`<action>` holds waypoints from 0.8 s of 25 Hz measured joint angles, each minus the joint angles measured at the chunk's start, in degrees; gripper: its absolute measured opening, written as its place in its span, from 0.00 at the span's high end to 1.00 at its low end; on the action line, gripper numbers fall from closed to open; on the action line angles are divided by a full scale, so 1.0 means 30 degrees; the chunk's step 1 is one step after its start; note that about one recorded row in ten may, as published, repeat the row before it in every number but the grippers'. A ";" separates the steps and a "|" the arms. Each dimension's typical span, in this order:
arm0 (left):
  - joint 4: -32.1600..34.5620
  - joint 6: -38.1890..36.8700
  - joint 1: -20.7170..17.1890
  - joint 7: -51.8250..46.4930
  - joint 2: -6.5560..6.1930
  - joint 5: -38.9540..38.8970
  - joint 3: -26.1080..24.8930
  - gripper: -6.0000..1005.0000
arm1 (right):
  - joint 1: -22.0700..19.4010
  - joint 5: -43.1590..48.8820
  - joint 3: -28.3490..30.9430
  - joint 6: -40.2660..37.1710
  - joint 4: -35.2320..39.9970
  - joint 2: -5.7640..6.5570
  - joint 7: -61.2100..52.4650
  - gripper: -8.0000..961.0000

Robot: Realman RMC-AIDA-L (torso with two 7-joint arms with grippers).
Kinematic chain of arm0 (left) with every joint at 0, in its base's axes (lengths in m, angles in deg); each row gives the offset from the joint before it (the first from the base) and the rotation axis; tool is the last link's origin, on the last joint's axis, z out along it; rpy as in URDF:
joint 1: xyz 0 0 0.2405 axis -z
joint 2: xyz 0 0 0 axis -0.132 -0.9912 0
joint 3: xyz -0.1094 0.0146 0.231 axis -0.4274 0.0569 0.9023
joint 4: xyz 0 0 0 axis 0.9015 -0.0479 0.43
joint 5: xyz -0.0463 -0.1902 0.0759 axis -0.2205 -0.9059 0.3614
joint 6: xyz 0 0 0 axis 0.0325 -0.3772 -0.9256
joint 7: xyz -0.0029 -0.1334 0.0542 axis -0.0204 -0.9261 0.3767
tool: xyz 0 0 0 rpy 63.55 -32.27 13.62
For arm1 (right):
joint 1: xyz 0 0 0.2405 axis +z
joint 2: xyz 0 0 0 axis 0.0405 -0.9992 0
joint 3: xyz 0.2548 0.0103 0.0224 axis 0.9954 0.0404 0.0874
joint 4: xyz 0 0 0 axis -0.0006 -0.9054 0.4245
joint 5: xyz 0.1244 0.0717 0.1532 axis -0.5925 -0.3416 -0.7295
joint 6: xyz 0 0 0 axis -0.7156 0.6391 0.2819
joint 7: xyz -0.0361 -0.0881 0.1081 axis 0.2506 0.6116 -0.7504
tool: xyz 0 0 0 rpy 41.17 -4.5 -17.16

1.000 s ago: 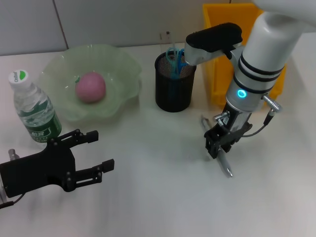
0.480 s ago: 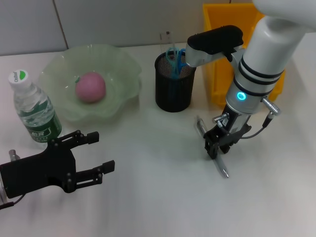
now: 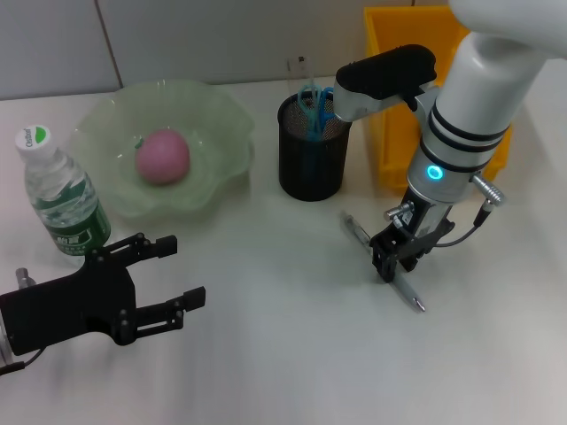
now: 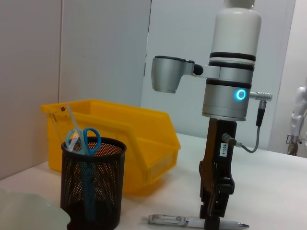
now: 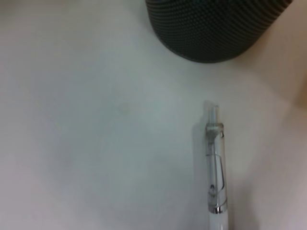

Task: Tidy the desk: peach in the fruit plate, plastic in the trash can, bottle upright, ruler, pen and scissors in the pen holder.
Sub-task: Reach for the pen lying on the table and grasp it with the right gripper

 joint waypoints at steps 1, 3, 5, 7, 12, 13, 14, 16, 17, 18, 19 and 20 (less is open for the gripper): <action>0.0000 0.0000 0.0002 0.0000 0.0000 -0.0009 0.0000 0.19 | 0.0011 0.0006 -0.0011 0.0002 0.0000 0.0001 0.0000 0.69; 0.0000 0.0002 0.0005 0.0000 0.0000 -0.0022 0.0000 0.19 | 0.0040 0.0016 -0.0026 0.0008 0.0000 0.0006 -0.0001 0.69; -0.0001 0.0021 0.0020 0.0000 0.0000 -0.0028 0.0001 0.19 | 0.0081 0.0021 -0.0036 0.0009 0.0000 0.0009 -0.0004 0.69; 0.0000 0.0039 0.0042 0.0000 0.0000 -0.0031 0.0002 0.19 | 0.0125 0.0025 -0.0067 0.0009 -0.0001 0.0010 -0.0004 0.70; 0.0000 0.0057 0.0067 0.0000 -0.0001 -0.0046 0.0002 0.19 | 0.0198 0.0034 -0.0098 -0.0008 0.0001 0.0009 -0.0004 0.70; 0.0000 0.0061 0.0069 0.0000 0.0000 -0.0050 0.0002 0.19 | 0.0199 0.0034 -0.0098 -0.0012 0.0002 0.0010 -0.0003 0.70; 0.0000 0.0061 0.0069 0.0000 0.0000 -0.0050 0.0002 0.19 | 0.0200 0.0034 -0.0099 -0.0014 0.0003 0.0009 -0.0004 0.70; 0.0000 0.0061 0.0069 0.0000 0.0000 -0.0050 0.0002 0.19 | 0.0200 0.0034 -0.0104 -0.0015 0.0004 0.0009 -0.0003 0.71; 0.0000 0.0061 0.0069 0.0000 0.0000 -0.0050 0.0002 0.19 | 0.0200 0.0034 -0.0128 -0.0013 0.0004 0.0009 -0.0004 0.71; 0.0000 0.0061 0.0069 0.0000 0.0000 -0.0050 0.0002 0.19 | 0.0200 0.0033 -0.0159 -0.0011 0.0004 0.0010 -0.0004 0.71; 0.0000 0.0108 0.0095 0.0000 0.0000 -0.0055 0.0002 0.19 | 0.0200 0.0015 -0.0218 0.0003 0.0003 0.0010 -0.0003 0.71; 0.0000 0.0108 0.0095 0.0000 0.0000 -0.0055 0.0002 0.19 | 0.0199 -0.0008 -0.0276 0.0013 0.0003 0.0009 -0.0004 0.72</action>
